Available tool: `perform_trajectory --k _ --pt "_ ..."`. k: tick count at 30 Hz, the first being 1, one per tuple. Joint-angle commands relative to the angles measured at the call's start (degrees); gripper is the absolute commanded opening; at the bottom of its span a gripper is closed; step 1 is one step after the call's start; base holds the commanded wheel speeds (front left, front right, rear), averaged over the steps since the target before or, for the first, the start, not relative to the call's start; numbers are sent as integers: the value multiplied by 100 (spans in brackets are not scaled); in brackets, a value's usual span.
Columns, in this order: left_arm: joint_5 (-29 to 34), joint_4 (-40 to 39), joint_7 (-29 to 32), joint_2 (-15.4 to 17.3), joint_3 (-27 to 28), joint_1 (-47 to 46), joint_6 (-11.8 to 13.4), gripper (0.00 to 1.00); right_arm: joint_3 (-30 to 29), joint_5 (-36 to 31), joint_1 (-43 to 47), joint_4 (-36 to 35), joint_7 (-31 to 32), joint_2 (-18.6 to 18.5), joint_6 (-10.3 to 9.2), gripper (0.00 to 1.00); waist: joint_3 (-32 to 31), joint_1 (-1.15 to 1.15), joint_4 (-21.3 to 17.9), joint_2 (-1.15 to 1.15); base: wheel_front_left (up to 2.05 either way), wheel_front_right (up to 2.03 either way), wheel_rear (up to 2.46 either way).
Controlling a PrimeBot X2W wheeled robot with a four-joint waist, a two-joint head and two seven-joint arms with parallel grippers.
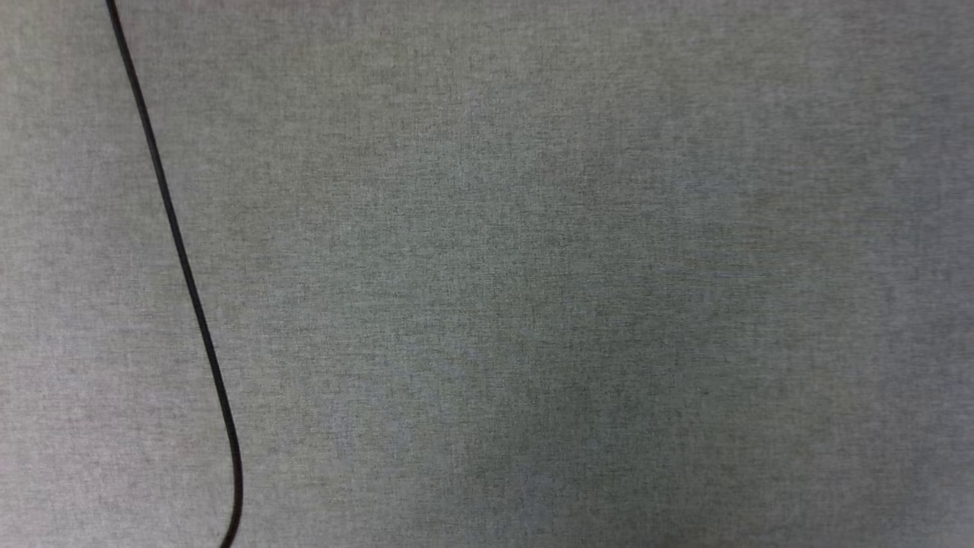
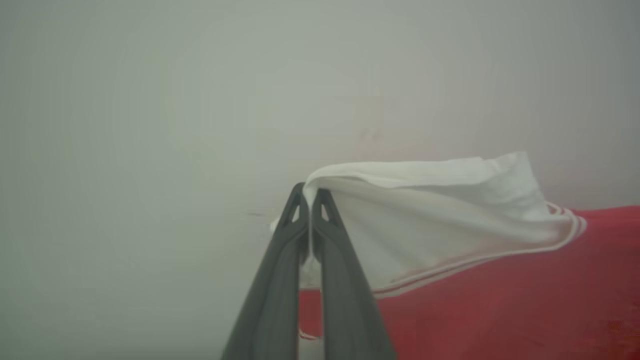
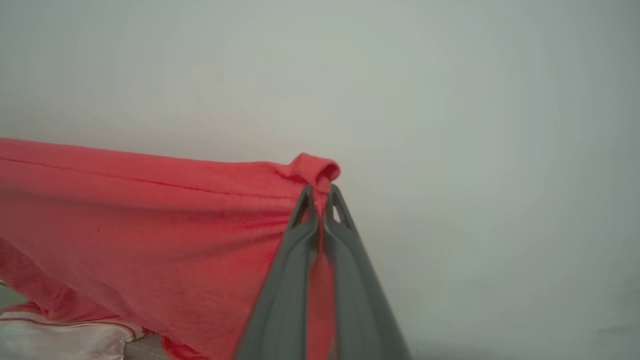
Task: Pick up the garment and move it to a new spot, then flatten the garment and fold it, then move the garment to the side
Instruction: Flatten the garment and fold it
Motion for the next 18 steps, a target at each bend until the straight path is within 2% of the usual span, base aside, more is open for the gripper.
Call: perform_trajectory --k 1,8,10,13,15,18 --pt "-24 58 -36 -23 -1 114 -16 0 42 23 -33 51 -42 1 -8 0 70 -1 45 0 0 0 0" --pt "-465 252 -132 -151 6 823 -105 0 596 404 548 345 -341 -40 -8 0 28 -1 102 0 0 0 0" --pt "-629 111 -157 -178 -70 1177 -109 0 764 602 826 375 -421 -92 -8 0 -45 -1 120 0 0 0 0" --pt "-997 -345 -216 -57 -237 2226 -111 0 1147 1001 1673 344 -570 -167 -7 0 -325 -1 134 0 0 0 0" --pt "-1066 -493 -240 -6 -267 2476 -106 0 1227 1132 1884 288 -605 -204 -8 0 -390 -1 136 0 0 0 0" --pt "-1243 -915 -266 108 -335 3354 -107 0 1443 1535 2624 106 -698 -289 -8 0 -654 -1 146 0 0 0 0"
